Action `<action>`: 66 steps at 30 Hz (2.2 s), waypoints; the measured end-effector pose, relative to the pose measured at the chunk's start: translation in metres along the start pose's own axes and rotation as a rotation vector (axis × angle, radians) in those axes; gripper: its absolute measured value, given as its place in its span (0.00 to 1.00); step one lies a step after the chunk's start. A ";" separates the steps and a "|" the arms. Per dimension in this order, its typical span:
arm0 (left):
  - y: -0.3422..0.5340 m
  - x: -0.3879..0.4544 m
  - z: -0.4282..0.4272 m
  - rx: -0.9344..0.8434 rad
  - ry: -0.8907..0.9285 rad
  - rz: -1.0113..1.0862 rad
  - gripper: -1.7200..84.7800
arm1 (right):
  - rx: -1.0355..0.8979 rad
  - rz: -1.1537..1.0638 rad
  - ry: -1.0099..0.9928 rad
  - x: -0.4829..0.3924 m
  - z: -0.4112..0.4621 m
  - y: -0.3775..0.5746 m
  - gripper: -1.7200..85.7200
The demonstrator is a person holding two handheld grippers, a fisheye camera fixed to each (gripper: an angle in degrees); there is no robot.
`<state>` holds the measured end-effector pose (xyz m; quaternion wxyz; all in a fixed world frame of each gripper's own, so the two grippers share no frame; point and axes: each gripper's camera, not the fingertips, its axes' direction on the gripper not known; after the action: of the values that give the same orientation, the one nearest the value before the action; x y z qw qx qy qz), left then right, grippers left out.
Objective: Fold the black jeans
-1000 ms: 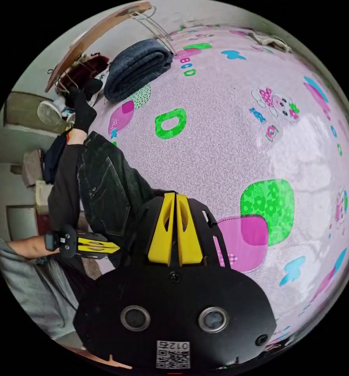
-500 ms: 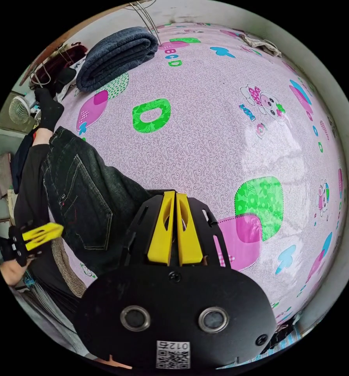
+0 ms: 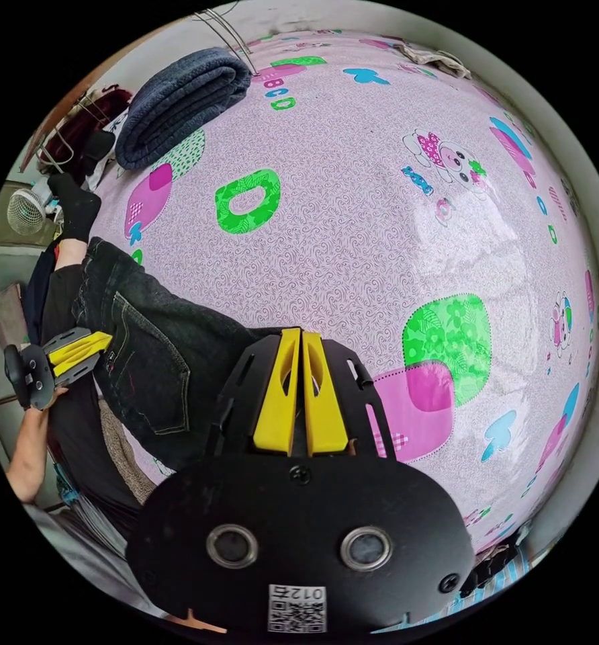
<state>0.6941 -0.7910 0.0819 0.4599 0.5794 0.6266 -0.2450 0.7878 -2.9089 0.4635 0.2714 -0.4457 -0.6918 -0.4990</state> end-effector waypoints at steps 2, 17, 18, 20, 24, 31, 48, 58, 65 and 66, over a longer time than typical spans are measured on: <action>-0.012 -0.002 -0.010 -0.059 -0.001 0.000 0.03 | 0.006 0.009 -0.009 0.001 -0.002 0.003 0.01; -0.037 -0.027 -0.017 -0.039 -0.021 -0.076 0.02 | 0.049 0.064 -0.051 -0.004 -0.042 0.043 0.01; -0.039 -0.020 -0.022 -0.045 -0.052 -0.049 0.02 | 0.058 0.069 -0.059 -0.004 -0.045 0.047 0.01; -0.038 -0.014 -0.035 -0.038 -0.103 -0.024 0.02 | 0.077 0.079 -0.131 -0.001 -0.058 0.062 0.01; -0.025 -0.018 -0.075 0.121 -0.076 -0.107 0.03 | 0.221 0.179 -0.299 0.020 -0.091 0.102 0.01; -0.024 -0.017 -0.035 -0.039 -0.057 -0.090 0.03 | 0.206 0.193 -0.399 0.017 -0.120 0.166 0.01; 0.011 0.042 -0.110 0.213 0.136 -0.046 0.03 | 0.294 0.264 -0.261 -0.023 -0.229 0.337 0.01; 0.037 0.091 -0.076 0.067 -0.039 0.062 0.03 | 0.338 0.570 -0.130 -0.010 -0.289 0.449 0.01; 0.028 0.156 -0.117 0.219 0.098 0.271 0.03 | 0.463 0.833 -0.201 -0.004 -0.340 0.578 0.01; 0.023 0.168 -0.118 0.212 0.116 0.310 0.03 | 0.475 0.884 -0.186 -0.002 -0.345 0.590 0.01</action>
<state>0.6973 -0.6030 -0.0039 0.3919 0.7274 0.5259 -0.2019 1.2888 -3.1695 0.8487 0.4875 -0.6644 -0.5528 -0.1238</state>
